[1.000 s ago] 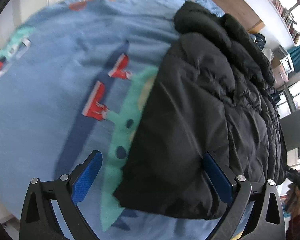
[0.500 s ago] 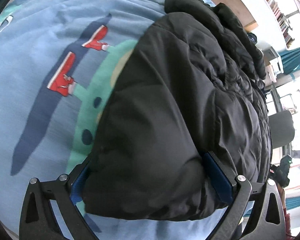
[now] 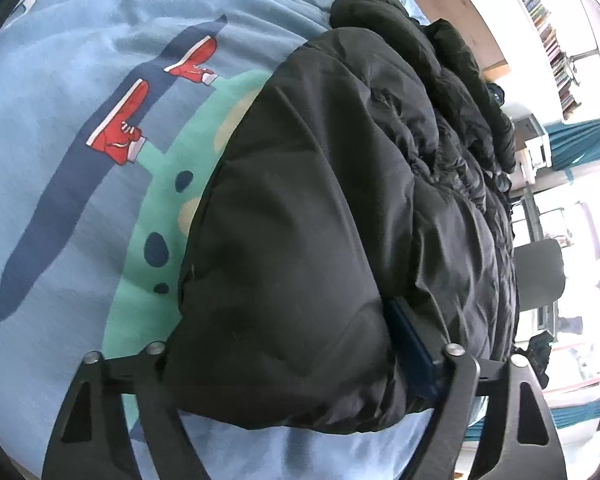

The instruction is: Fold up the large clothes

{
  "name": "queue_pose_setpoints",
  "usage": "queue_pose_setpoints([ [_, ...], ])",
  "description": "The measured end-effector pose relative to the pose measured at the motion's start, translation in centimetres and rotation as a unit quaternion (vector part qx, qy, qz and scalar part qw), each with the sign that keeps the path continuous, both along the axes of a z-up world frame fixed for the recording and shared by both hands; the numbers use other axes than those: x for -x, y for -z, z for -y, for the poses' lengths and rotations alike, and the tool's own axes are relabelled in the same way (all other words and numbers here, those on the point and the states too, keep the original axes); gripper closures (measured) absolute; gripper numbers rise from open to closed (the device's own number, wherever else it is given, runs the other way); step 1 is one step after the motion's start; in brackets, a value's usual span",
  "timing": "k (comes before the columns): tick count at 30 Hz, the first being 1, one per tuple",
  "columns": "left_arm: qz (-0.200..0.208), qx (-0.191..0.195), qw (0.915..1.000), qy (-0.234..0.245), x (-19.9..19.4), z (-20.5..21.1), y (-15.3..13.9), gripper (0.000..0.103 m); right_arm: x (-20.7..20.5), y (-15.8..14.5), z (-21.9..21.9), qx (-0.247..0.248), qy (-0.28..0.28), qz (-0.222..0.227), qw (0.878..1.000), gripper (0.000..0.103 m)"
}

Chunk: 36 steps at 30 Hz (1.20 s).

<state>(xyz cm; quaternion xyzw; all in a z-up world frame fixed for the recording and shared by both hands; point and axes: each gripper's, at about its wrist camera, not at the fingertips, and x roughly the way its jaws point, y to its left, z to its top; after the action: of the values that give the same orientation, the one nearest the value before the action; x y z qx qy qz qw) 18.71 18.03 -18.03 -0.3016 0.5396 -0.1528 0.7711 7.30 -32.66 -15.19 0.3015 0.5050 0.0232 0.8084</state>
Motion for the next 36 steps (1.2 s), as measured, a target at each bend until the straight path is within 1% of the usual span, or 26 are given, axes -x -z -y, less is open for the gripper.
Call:
queue_pose_setpoints([
  [2, -0.001, 0.004, 1.0, -0.004, 0.1, 0.0, 0.0, 0.028, 0.2, -0.1, -0.1, -0.004, 0.001, 0.004, 1.0, 0.025],
  [4, -0.002, 0.007, 0.9999, -0.007, 0.2, 0.1, -0.1, 0.03, 0.3, -0.1, -0.2, -0.01, 0.002, 0.009, 1.0, 0.036],
  [6, -0.001, 0.006, 1.0, -0.007, 0.3, 0.2, -0.3, 0.03, 0.2, -0.2, -0.6, -0.014, 0.003, 0.012, 1.0, 0.042],
  [10, -0.001, 0.01, 0.9999, -0.011, 0.3, 0.7, -0.3, 0.03, 0.2, -0.2, -1.2, -0.017, 0.006, 0.014, 1.0, 0.048],
  [14, -0.003, 0.023, 0.9996, -0.017, 0.5, 0.8, -0.2, 0.031, 0.1, -0.1, -1.5, -0.019, 0.009, 0.015, 1.0, 0.052],
  [17, -0.001, 0.027, 0.9994, -0.02, 0.7, 1.1, -0.4, 0.032, 0.2, -0.1, -1.7, -0.02, 0.013, 0.017, 1.0, 0.058],
  [19, 0.0, 0.033, 0.9992, -0.022, 0.9, 1.1, -0.4, 0.041, 0.2, -0.2, -2.1, -0.018, 0.014, 0.021, 1.0, 0.065],
  [20, 0.001, 0.035, 0.9991, -0.024, 1.0, 1.1, -0.5, 0.044, 0.2, -0.2, -2.2, -0.018, 0.013, 0.023, 0.999, 0.067],
  [21, 0.001, 0.036, 0.9991, -0.024, 1.0, 1.1, -0.5, 0.051, 0.2, -0.3, -2.4, -0.019, 0.011, 0.027, 0.999, 0.071],
  [22, 0.002, 0.035, 0.9991, -0.024, 1.1, 1.1, -0.6, 0.055, 0.2, -0.4, -2.5, -0.02, 0.01, 0.029, 0.999, 0.073],
  [30, 0.002, 0.045, 0.9988, -0.02, 1.0, 1.8, -0.5, 0.056, 0.5, -0.4, -2.8, -0.017, 0.006, 0.044, 0.999, 0.075],
  [31, 0.006, 0.044, 0.9988, -0.019, 1.0, 1.9, -0.6, 0.058, 0.6, -0.5, -2.9, -0.014, 0.005, 0.046, 0.999, 0.078],
  [32, 0.012, 0.047, 0.9987, -0.018, 1.1, 2.0, -0.9, 0.062, 0.7, -0.7, -2.9, -0.011, 0.004, 0.05, 0.999, 0.08],
  [33, 0.023, 0.056, 0.998, -0.013, 1.2, 2.1, -1.4, 0.071, 0.8, -1.1, -3.0, -0.01, 0.0, 0.057, 0.998, 0.086],
  [34, 0.034, 0.063, 0.9974, -0.009, 1.2, 2.3, -2.1, 0.078, 0.9, -1.8, -3.1, -0.011, -0.007, 0.067, 0.998, 0.089],
  [36, 0.054, 0.077, 0.9956, -0.002, 1.0, 2.4, -3.4, 0.081, 1.0, -3.2, -3.4, -0.015, -0.019, 0.086, 0.996, 0.091],
])
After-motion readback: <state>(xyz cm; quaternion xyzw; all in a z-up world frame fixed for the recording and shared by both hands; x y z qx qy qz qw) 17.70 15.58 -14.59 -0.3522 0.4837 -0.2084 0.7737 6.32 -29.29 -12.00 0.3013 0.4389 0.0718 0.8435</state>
